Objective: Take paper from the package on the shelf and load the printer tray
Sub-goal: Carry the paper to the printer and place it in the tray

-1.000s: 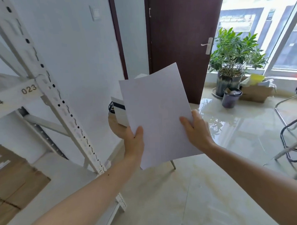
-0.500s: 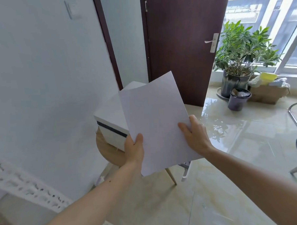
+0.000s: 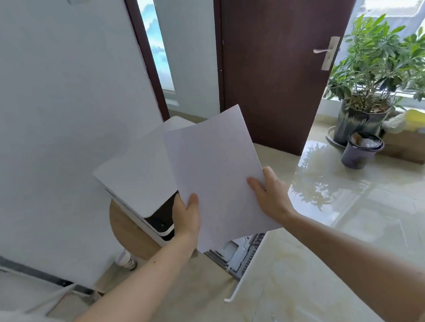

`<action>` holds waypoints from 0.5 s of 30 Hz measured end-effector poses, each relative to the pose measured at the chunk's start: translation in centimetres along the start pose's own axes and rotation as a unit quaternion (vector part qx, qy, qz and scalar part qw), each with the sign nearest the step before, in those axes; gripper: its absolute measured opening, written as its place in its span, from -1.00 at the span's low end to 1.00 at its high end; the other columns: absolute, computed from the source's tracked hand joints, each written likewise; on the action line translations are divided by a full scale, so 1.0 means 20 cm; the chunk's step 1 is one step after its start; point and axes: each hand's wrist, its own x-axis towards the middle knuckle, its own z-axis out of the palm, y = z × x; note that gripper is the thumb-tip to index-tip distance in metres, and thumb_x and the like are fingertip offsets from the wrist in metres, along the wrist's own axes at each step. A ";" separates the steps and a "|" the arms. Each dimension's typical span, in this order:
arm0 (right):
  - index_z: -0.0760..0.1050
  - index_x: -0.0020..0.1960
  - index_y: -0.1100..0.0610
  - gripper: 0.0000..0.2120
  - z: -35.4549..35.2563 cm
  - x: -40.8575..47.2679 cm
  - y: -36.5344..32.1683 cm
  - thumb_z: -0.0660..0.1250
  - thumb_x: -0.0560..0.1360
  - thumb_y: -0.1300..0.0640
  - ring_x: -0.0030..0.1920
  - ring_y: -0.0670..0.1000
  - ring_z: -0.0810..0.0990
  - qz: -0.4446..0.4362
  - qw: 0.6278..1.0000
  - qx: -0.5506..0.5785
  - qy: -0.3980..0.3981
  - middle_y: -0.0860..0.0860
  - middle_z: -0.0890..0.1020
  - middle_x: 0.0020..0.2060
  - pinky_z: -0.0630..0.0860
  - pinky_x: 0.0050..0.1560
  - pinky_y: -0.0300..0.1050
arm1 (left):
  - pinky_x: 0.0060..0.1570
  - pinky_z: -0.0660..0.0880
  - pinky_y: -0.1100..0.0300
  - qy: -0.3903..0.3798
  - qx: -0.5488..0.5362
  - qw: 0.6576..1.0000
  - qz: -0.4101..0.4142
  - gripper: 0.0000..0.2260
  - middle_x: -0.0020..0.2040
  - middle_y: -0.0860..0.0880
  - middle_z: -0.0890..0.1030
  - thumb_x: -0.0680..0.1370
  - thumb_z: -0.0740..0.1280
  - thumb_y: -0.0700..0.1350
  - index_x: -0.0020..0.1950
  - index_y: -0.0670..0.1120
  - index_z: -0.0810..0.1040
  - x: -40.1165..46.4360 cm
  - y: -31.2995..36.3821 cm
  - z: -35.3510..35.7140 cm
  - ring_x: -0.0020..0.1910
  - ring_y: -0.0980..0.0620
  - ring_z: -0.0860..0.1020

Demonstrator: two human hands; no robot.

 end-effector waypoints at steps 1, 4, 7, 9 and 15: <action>0.31 -0.07 0.20 -0.76 -0.02 0.05 0.03 0.24 0.57 0.03 -0.17 0.20 0.55 -0.003 1.000 -0.002 -0.012 0.11 0.57 -0.22 0.51 -0.16 0.07 | 0.20 0.39 0.16 0.009 -0.007 1.000 -0.003 -0.68 0.21 0.08 0.52 0.64 0.18 -0.18 0.40 -0.04 0.38 0.00 0.00 0.05 0.19 0.06 0.49; 0.29 -0.10 0.18 -0.77 -0.06 0.20 0.12 0.24 0.58 0.04 -0.23 0.12 0.49 -0.018 0.999 -0.009 -0.047 0.04 0.52 -0.27 0.38 -0.36 -0.12 | 0.23 0.47 0.03 0.041 -0.001 0.999 -0.028 -0.73 0.20 0.03 0.58 0.61 0.19 -0.16 0.31 0.01 0.44 0.03 -0.03 0.17 0.18 0.01 0.55; 0.28 -0.12 0.13 -0.79 -0.05 0.34 0.19 0.24 0.58 0.05 -0.26 0.08 0.46 -0.025 0.996 -0.003 -0.080 0.03 0.51 -0.26 0.29 -0.41 -0.28 | 0.30 0.44 -0.06 0.060 0.002 0.997 -0.049 -0.65 0.27 0.00 0.56 0.59 0.21 -0.08 0.39 -0.02 0.40 0.08 -0.07 0.25 0.25 -0.02 0.53; 0.30 -0.09 0.13 -0.80 -0.04 0.44 0.22 0.24 0.58 0.04 -0.25 0.07 0.48 -0.028 0.995 -0.001 -0.101 0.03 0.52 -0.24 0.29 -0.41 -0.28 | 0.29 0.45 -0.06 0.078 0.002 0.995 -0.056 -0.63 0.28 -0.02 0.55 0.60 0.21 -0.06 0.41 -0.03 0.38 0.12 -0.08 0.30 0.25 -0.03 0.53; 0.34 -0.02 0.21 -0.76 0.01 0.69 0.25 0.23 0.58 0.02 -0.28 -0.05 0.48 -0.032 0.988 0.006 -0.152 0.01 0.53 -0.20 0.31 -0.40 -0.27 | 0.25 0.47 0.00 0.117 -0.006 0.991 -0.059 -0.69 0.22 0.00 0.59 0.60 0.20 -0.10 0.34 -0.04 0.43 0.28 -0.10 0.39 0.21 0.01 0.55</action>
